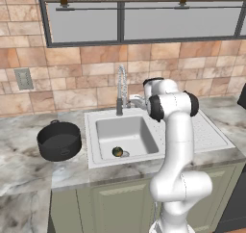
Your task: Dump the squash from the pot into the sink. Then turn on the water and wash the squash. Then turn off the water and put the squash back in the pot.
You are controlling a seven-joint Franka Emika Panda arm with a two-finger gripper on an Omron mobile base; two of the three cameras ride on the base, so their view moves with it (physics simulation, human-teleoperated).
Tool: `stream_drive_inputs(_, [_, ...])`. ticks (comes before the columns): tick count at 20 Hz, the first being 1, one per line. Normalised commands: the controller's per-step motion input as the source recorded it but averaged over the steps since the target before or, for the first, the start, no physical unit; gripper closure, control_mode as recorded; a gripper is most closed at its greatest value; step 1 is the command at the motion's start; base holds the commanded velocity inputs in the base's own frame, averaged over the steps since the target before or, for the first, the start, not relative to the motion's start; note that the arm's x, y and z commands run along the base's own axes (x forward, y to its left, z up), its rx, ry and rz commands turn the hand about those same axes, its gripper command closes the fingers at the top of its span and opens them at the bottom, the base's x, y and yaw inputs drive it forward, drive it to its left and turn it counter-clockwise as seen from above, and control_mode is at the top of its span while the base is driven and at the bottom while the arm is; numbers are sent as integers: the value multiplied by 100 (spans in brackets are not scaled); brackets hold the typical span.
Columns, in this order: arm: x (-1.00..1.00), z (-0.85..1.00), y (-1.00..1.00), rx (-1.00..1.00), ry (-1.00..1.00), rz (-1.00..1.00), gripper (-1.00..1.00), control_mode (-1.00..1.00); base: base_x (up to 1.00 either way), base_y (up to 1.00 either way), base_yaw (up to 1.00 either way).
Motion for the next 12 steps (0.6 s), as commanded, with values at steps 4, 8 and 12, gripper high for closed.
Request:
stream_drive_inputs(4, [30,-7,1,0,0,0,-100,-100,0,0,0])
stream_drive_inputs(8, [27,-19,4,0,0,0,-100,-100,0,0,0])
stream_drive_inputs(12, [26,-19,4,0,0,0,-100,-100,0,0,0])
